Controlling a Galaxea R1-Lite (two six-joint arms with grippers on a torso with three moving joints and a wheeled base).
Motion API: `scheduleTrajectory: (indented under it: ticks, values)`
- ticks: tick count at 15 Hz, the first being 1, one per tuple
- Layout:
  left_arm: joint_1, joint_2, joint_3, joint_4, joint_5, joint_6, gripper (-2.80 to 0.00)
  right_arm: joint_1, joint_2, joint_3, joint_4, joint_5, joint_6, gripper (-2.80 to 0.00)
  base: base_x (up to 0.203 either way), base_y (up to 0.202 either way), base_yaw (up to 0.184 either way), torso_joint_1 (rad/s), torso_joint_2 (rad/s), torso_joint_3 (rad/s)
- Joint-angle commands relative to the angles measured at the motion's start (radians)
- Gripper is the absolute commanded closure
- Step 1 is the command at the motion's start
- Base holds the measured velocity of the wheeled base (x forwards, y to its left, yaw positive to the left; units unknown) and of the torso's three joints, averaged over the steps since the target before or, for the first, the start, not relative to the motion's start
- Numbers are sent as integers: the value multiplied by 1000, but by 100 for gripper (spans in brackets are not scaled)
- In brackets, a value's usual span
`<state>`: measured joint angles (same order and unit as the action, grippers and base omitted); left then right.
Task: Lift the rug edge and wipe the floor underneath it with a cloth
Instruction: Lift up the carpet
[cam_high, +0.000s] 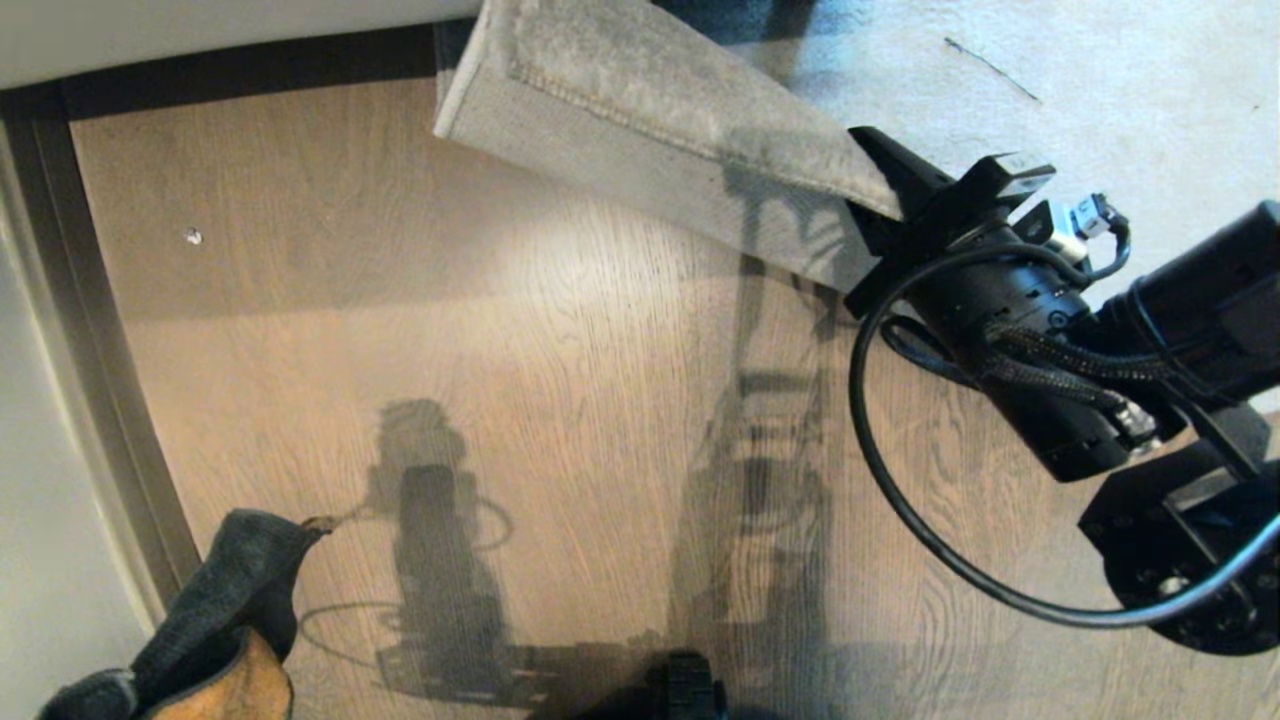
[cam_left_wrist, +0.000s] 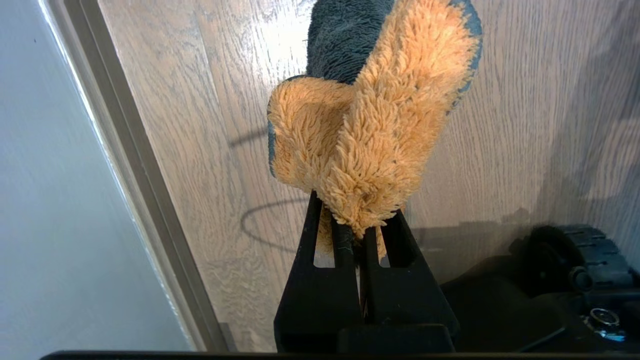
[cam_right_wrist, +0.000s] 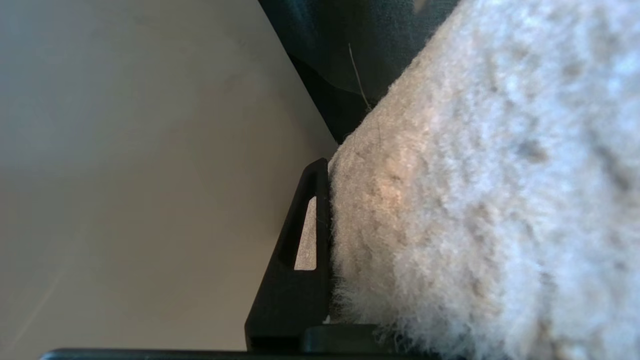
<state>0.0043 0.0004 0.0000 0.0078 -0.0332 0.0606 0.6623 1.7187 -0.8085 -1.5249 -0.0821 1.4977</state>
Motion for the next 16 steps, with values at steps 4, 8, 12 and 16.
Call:
scheduleTrajectory:
  ticks: [4, 8, 12, 16]
  values:
    - [0, 0, 0, 1, -4, 19, 0, 0, 2, 5, -45, 1, 4, 0, 0, 0, 0, 0, 0, 0]
    - [0, 0, -5, 1, -7, 24, 0, -1, 4, 3, -45, 24, -4, 0, 0, 0, 0, 0, 0, 0]
    - [0, 9, -66, 11, -112, -2, 0, 0, 4, 0, -45, 24, -7, 0, 0, 0, 0, 0, 0, 0]
    - [0, 16, -72, 19, -222, -18, 0, 0, -1, 2, -45, 24, -31, 0, 0, 0, 0, 0, 0, 0]
